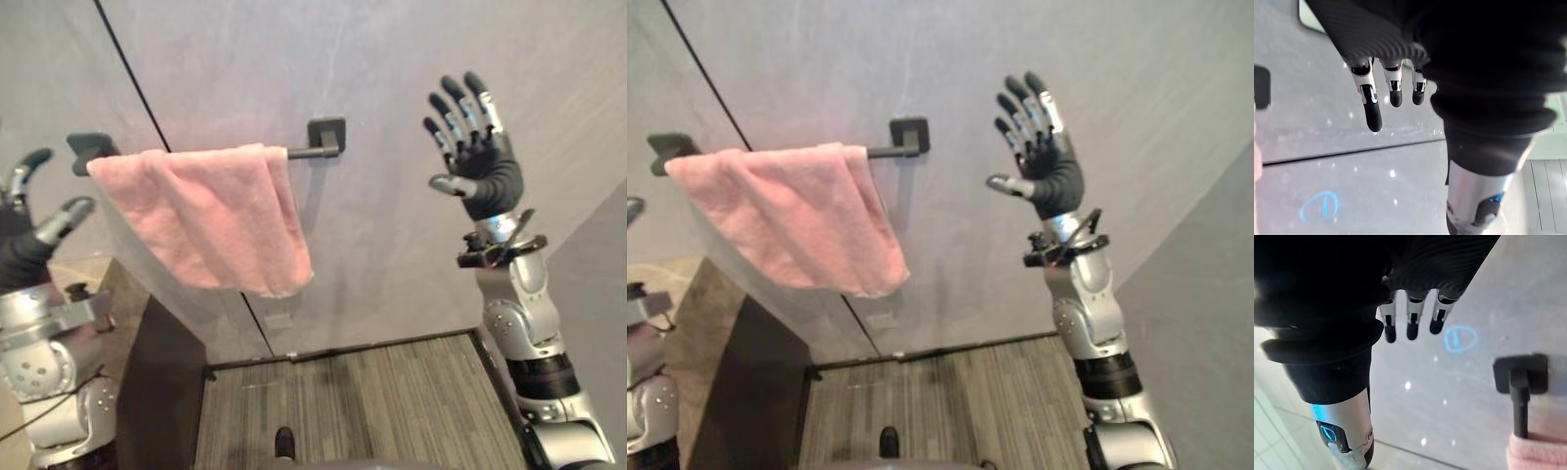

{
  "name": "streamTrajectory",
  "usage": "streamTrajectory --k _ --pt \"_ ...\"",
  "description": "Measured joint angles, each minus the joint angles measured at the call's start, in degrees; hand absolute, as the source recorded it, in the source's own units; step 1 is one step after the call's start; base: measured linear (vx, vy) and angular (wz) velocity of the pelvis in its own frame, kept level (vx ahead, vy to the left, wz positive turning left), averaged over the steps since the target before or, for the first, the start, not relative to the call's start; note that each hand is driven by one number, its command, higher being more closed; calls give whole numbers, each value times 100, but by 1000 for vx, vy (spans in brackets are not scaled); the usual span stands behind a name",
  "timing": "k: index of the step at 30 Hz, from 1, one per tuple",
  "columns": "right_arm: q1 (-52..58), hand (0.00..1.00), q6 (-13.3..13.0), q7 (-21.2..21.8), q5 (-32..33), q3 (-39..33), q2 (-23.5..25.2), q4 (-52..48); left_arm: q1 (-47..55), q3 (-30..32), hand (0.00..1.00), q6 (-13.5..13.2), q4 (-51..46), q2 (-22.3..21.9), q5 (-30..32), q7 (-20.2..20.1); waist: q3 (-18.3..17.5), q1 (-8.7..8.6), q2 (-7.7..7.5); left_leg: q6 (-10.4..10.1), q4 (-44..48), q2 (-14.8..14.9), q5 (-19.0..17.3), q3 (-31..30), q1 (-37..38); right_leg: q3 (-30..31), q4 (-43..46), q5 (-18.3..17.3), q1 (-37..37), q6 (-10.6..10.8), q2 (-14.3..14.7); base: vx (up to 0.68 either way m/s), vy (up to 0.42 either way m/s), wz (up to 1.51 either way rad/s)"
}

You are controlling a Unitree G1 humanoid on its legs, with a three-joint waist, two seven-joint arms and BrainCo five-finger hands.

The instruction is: Organize washtable

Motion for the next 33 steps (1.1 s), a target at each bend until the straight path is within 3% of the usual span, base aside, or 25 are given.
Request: streamTrajectory --k 9,12,16,19,28,33 --pt "-978 0 43 348 169 1738 -318 154 333 -779 0 17 2 216 -953 -737 -11 25 8 -1 -1 5 1 -59 24 -41 -2 -3 48 5 11 -8 1 3" --pt "-1263 0 168 351 166 2323 -228 469 327 -1159 0 91 20 254 -1203 -902 -11 155 6 -21 -2 7 -14 -68 18 -51 -1 -15 49 1 13 -6 2 1" --pt "-1738 0 377 343 141 2810 164 1101 335 -1307 0 129 181 463 -1410 -1050 -9 179 4 -28 -2 9 -19 -129 -22 -114 -3 -41 49 -3 13 -10 4 7" --pt "-2145 0 377 335 -20 2965 484 1362 333 -1375 0 147 353 565 -1544 -1100 -6 295 -13 -28 -2 8 -19 -133 -33 -124 -7 -43 46 -13 15 2 0 1" --pt "-2535 0 399 196 -388 3239 1456 2390 312 -1699 0 228 349 573 -1615 -1084 5 366 -38 -3 -1 14 2 -222 -90 -210 -2 -42 43 -22 19 8 -2 4" --pt "-2731 0 461 158 -520 3437 1727 3097 301 -1814 0 239 351 573 -1615 -1075 63 454 -96 -4 -2 20 1 -266 -136 -244 2 -55 17 -32 23 -3 -3 3"
